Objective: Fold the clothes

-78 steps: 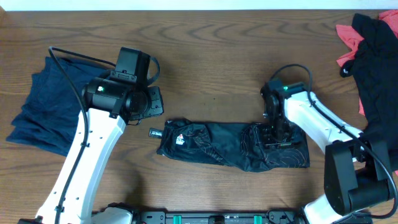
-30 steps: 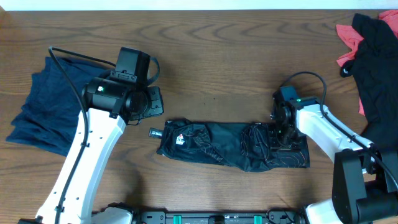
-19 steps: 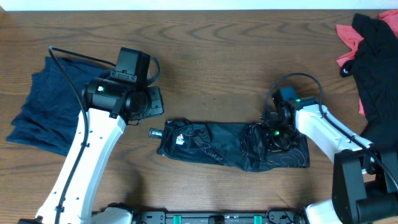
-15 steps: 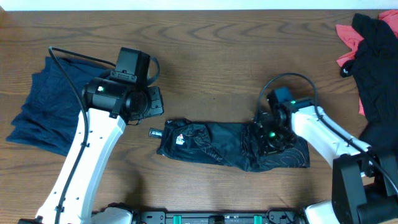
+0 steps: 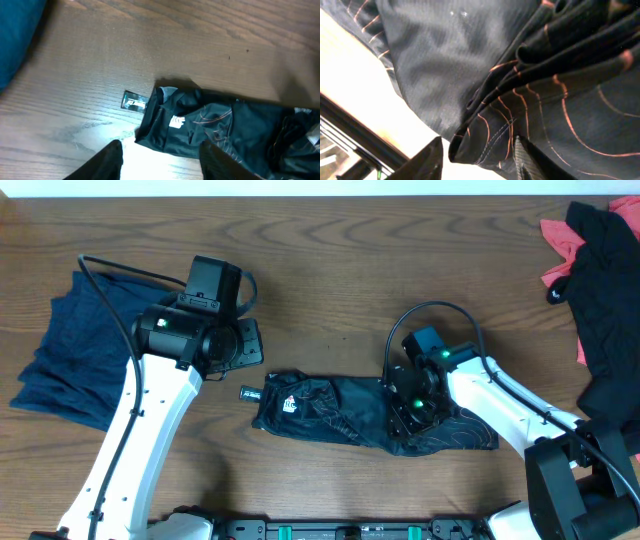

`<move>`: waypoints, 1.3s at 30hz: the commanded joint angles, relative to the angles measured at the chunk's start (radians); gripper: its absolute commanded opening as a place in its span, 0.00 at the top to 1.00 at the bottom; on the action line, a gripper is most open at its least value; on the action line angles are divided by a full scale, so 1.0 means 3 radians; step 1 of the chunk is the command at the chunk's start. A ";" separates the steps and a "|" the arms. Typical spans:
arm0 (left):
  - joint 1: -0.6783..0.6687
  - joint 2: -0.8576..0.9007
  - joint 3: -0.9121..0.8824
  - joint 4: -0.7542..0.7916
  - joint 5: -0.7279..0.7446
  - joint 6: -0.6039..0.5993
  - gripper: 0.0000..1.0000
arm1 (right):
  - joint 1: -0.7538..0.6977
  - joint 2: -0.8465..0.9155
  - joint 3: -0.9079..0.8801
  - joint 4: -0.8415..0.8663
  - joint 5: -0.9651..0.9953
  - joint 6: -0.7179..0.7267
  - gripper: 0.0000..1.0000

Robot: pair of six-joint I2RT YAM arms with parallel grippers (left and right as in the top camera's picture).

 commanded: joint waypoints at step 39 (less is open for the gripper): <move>-0.0020 0.1447 -0.1085 0.1118 0.1085 0.0684 0.17 | -0.0332 -0.0577 0.0921 -0.0717 0.0898 0.0411 0.01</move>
